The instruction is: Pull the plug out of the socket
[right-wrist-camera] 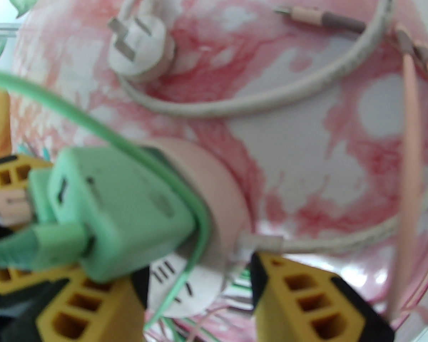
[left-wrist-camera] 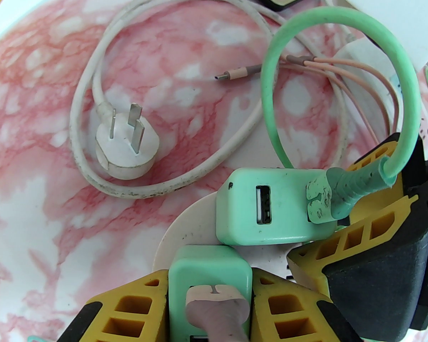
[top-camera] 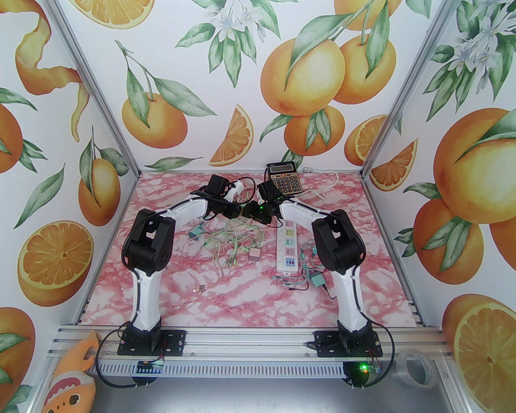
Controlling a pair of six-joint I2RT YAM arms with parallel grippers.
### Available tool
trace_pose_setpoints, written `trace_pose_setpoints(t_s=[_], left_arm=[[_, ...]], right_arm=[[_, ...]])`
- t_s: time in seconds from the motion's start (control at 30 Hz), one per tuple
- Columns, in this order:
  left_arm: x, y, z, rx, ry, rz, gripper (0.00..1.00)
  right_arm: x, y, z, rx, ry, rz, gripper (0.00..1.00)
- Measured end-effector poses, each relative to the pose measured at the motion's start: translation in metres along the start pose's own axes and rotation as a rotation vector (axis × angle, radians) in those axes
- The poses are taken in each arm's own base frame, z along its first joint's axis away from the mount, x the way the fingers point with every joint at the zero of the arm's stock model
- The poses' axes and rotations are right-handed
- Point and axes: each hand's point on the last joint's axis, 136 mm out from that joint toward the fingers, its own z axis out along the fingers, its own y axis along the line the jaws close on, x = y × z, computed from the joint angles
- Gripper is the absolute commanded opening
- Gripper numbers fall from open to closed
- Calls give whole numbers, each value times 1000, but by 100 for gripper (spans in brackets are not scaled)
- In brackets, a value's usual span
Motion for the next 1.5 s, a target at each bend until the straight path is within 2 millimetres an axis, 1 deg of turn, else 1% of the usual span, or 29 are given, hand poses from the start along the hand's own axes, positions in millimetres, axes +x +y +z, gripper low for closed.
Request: trace_pose_setpoints(t_s=[0.17, 0.23, 0.37, 0.53, 0.7, 0.8, 0.9, 1.17, 1.33, 1.5], left_arm=[[0, 0, 0, 1, 0, -4, 32], [0, 0, 0, 0, 0, -5, 32], [0, 0, 0, -2, -2, -7, 31], [0, 0, 0, 2, -3, -9, 31], [0, -1, 1, 5, -7, -8, 31], [0, -2, 1, 11, -9, -8, 30], [-1, -2, 1, 12, -12, -6, 31], [-1, -3, 1, 15, -10, -5, 30], [-1, -4, 1, 17, -10, -6, 31], [0, -4, 1, 21, -8, -3, 30]], right_arm=[[-1, 0, 1, 1, 1, 8, 51], [0, -1, 2, 10, 3, 7, 50], [1, -2, 4, 86, -14, -65, 51], [2, -2, 4, 112, -27, -162, 51], [-4, -4, -5, 71, -47, -198, 51], [-16, 1, -14, 26, -69, -202, 51], [-22, 6, -20, -18, -74, -199, 51], [-33, 17, -24, -96, -102, -178, 50], [-32, 19, -22, -113, -96, -183, 49], [-30, 17, -17, -112, -98, -237, 47]])
